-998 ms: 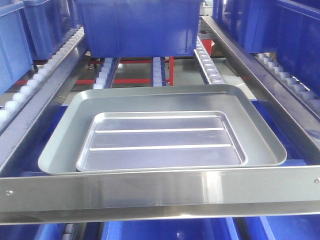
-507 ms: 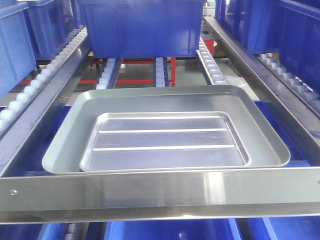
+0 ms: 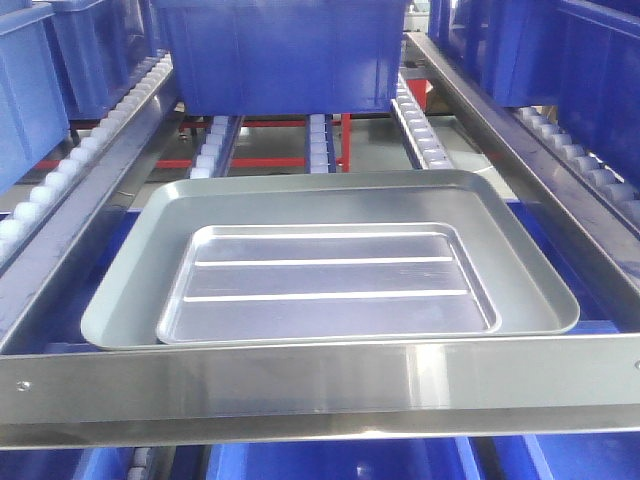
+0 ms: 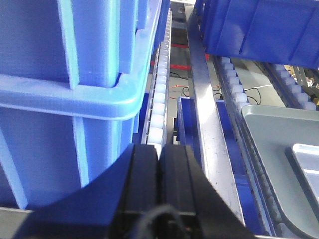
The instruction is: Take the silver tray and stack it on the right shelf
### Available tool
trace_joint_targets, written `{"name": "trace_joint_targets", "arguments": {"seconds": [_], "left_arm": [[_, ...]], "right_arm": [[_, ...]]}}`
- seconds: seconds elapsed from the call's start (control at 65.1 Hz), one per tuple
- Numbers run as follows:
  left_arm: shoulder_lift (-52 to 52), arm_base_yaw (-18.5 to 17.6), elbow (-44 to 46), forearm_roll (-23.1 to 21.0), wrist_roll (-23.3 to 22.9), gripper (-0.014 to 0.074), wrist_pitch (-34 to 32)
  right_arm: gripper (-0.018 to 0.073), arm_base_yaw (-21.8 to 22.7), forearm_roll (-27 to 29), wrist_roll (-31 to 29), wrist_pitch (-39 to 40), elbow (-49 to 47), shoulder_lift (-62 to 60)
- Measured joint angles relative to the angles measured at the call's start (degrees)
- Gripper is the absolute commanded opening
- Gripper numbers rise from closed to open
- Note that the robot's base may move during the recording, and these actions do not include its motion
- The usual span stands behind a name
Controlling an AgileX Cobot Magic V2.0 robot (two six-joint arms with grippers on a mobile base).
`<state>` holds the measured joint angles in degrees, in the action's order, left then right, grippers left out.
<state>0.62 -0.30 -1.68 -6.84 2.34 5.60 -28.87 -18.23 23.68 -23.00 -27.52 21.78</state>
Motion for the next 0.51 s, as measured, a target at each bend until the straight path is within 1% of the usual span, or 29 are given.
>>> {"name": "trace_joint_targets", "arguments": {"seconds": [0.507], "left_arm": [[0.0, 0.0, 0.0, 0.0, 0.0, -0.0090, -0.1]], "right_arm": [[0.0057, 0.0, 0.0, 0.0, 0.0, 0.0, 0.0]]}}
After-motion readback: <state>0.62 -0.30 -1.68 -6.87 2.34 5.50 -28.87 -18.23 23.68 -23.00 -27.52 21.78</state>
